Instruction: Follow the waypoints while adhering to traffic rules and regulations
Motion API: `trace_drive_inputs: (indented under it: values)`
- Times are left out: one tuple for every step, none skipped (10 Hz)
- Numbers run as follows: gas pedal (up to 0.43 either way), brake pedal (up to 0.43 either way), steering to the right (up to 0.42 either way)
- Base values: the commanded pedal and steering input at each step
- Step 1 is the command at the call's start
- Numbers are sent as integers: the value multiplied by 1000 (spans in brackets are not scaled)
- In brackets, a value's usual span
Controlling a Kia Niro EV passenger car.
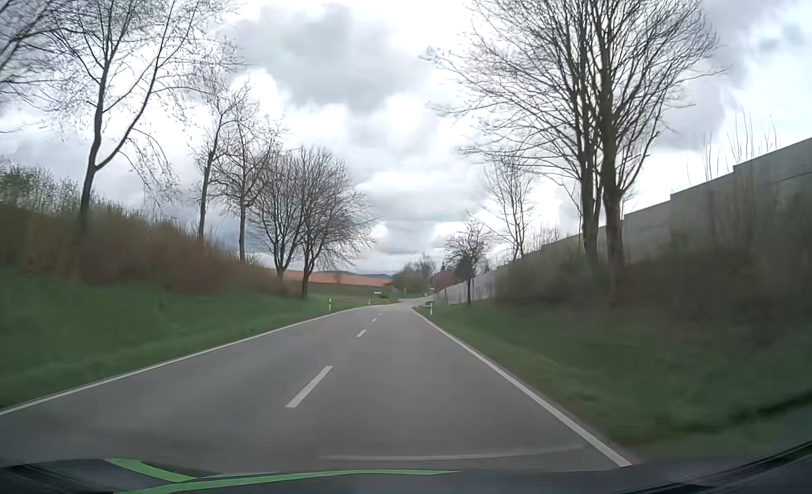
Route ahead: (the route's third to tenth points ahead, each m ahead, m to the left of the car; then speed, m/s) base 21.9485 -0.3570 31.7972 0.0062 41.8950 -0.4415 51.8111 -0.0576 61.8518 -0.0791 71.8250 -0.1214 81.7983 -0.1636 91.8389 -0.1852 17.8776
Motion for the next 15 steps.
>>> trace_drive_inputs:
  values:
    - [59, 0, -2]
    - [59, 0, -2]
    - [59, 0, -1]
    - [59, 0, -2]
    - [59, 0, -1]
    - [59, 0, -2]
    - [59, 0, -2]
    - [59, 0, -1]
    - [59, 0, -1]
    - [59, 0, 0]
    - [59, 0, 0]
    - [59, 0, 0]
    - [59, 0, 0]
    - [59, 0, 0]
    - [59, 0, 0]
